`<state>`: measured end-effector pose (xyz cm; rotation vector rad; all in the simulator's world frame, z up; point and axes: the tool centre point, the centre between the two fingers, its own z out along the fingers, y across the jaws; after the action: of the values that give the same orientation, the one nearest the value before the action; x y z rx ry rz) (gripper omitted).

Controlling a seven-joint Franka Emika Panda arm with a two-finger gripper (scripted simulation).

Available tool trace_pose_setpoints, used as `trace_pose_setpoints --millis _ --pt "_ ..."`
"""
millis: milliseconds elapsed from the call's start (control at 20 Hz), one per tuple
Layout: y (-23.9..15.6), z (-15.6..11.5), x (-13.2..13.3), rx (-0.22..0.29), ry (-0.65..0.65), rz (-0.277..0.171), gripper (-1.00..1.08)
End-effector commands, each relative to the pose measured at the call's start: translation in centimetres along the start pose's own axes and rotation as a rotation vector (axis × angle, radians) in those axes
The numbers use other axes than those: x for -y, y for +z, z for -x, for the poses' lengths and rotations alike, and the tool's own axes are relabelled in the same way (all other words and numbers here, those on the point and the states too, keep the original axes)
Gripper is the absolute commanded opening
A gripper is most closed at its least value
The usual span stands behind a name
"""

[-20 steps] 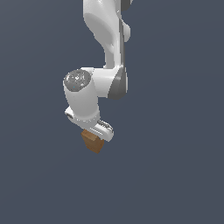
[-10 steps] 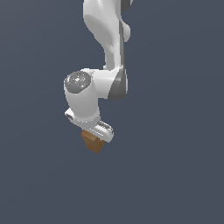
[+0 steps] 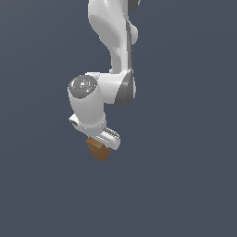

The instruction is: Pick up the object and move it to a goal position.

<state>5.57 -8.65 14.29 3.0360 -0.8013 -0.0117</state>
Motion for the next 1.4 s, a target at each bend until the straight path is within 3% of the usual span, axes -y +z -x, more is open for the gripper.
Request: trace_pose_setpoints --millis 0,450,1350 --pt "-0.9 0.2 0.4 -0.005 -0.002 -0.003 -1.00" --pt "-6.3 2.7 2.2 -0.006 -0.002 -0.003 -1.00" --pt "-25.2 11.3 8.7 -0.007 -0.001 -0.001 -1.00"
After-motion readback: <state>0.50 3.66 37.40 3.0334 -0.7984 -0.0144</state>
